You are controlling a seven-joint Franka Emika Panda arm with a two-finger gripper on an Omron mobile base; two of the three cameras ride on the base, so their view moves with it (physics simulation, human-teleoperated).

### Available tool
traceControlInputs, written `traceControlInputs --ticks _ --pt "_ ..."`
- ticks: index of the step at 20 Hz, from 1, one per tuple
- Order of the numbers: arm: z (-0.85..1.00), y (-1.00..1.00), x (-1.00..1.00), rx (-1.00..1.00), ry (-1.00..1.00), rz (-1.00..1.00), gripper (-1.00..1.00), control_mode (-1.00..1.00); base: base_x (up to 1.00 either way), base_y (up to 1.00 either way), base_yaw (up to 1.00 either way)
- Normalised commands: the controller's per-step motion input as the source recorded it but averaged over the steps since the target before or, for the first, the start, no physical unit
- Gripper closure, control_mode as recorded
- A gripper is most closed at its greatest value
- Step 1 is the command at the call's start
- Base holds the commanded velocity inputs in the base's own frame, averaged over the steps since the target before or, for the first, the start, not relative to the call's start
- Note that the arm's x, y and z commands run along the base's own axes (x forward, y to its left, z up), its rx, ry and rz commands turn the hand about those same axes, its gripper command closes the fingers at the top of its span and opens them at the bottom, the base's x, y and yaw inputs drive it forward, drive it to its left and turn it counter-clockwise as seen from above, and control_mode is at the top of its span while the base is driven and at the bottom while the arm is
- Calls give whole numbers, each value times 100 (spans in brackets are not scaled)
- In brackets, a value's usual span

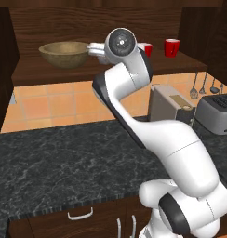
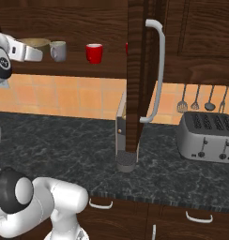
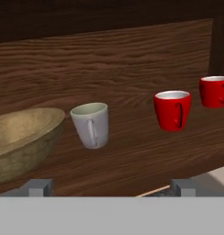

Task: Gather all objects into one cabinet and sort the glasses and bowls to opposite sides.

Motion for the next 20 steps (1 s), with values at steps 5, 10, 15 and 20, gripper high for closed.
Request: traceControlInputs --ticks 5,10,15,20 --pt "-23 0 2 2 -1 0 -100 -100 0 0 0" --pt "-3 4 14 0 0 0 -100 -100 0 0 0" --pt "0 0 12 0 0 0 -100 -100 0 0 0" --pt "0 3 15 0 0 0 -100 -100 0 0 0"
